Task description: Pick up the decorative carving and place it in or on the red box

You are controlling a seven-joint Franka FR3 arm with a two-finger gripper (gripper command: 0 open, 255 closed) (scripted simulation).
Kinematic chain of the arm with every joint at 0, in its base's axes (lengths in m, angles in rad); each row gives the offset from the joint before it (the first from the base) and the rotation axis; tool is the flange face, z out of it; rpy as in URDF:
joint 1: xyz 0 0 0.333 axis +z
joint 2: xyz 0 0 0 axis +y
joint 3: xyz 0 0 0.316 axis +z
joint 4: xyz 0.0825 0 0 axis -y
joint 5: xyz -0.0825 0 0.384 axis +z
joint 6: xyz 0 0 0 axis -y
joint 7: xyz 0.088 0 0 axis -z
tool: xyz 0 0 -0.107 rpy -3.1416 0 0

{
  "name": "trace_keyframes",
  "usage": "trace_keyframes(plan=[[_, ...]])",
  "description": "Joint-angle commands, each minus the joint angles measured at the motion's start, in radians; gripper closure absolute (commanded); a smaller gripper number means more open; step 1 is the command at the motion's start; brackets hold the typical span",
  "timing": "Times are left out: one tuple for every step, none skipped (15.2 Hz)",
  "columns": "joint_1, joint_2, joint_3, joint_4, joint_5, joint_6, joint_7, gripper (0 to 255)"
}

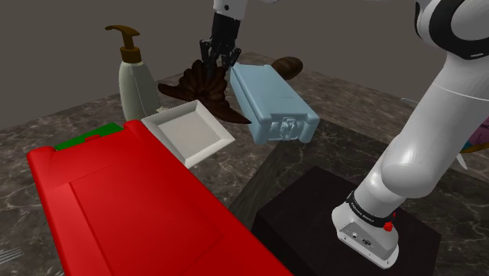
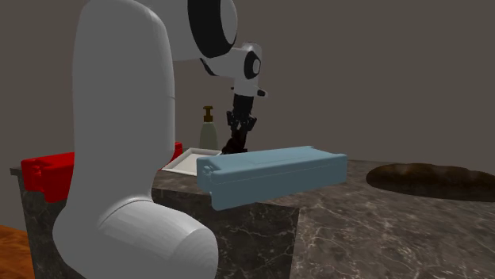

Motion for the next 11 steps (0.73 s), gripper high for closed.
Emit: trace_keyframes(plan=[[-0.001,0.002,-0.001,0.027,-0.001,-0.024,0.002,255],[-0.001,0.003,-0.001,0.042,-0.002,-0.038,0.004,255],[-0.001,0.004,-0.001,0.057,-0.003,-0.052,0.006,255],[-0.001,0.006,-0.001,0.073,-0.004,-0.065,0.009,255],[-0.001,0.007,-0.001,0.088,-0.004,-0.079,0.011,255],[-0.001,0.01,-0.001,0.104,-0.005,-0.093,0.013,255],[-0.001,0.012,-0.001,0.121,-0.006,-0.107,0.016,255],[-0.001,0.015,-0.001,0.138,-0.007,-0.12,0.019,255],[-0.001,0.018,-0.001,0.155,-0.008,-0.135,0.021,255],[0.0,0.021,-0.001,0.172,-0.009,-0.149,0.024,255],[0.0,0.024,-0.001,0.19,-0.01,-0.163,0.027,255]])
